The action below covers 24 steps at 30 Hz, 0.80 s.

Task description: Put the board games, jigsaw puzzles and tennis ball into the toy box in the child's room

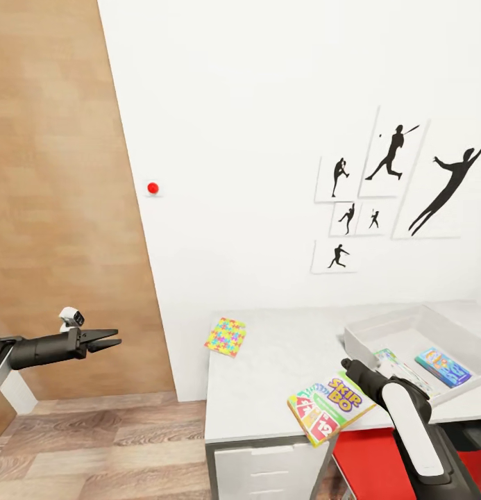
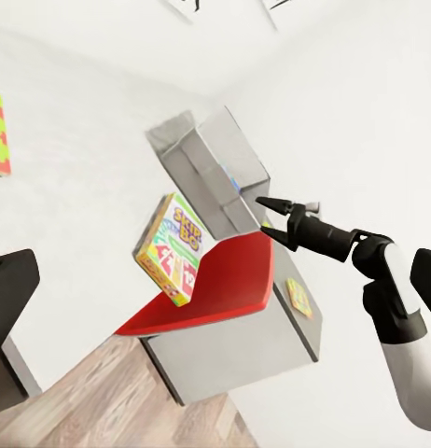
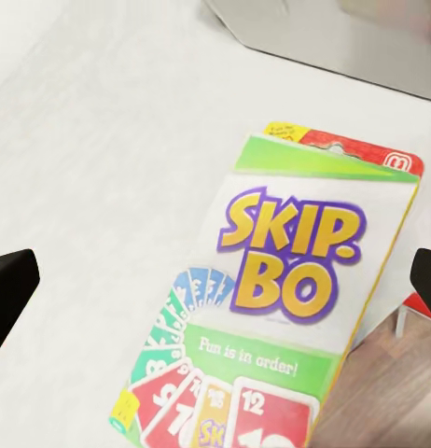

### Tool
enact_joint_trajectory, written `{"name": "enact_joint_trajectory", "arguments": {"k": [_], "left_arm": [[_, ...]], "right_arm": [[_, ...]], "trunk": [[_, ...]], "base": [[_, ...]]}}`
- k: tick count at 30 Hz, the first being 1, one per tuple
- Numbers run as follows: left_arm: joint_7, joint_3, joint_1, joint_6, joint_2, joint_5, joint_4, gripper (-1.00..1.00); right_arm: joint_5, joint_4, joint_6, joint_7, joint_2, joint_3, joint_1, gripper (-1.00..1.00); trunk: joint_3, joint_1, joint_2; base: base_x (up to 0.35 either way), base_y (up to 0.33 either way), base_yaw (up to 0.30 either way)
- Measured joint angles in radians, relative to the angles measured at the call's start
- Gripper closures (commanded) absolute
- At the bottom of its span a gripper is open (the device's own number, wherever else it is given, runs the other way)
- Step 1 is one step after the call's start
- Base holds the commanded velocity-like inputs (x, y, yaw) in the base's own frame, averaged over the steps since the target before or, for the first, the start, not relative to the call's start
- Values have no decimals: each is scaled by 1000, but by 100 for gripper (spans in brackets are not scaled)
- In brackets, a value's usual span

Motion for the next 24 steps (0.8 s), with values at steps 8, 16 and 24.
{"name": "enact_joint_trajectory", "arguments": {"k": [8,16,24], "left_arm": [[0,1,0,0,0,0,0,-100],[0,1,0,0,0,0,0,-100],[0,0,0,0,0,0,1,-100]], "right_arm": [[0,0,-2,0,0,2,0,-100],[0,0,-3,-1,-1,2,0,-100],[0,0,-7,0,0,3,1,-100]], "trunk": [[0,0,0],[-1,0,0],[-1,0,0]], "base": [[-1,0,-10],[0,0,-1],[0,0,0]]}}
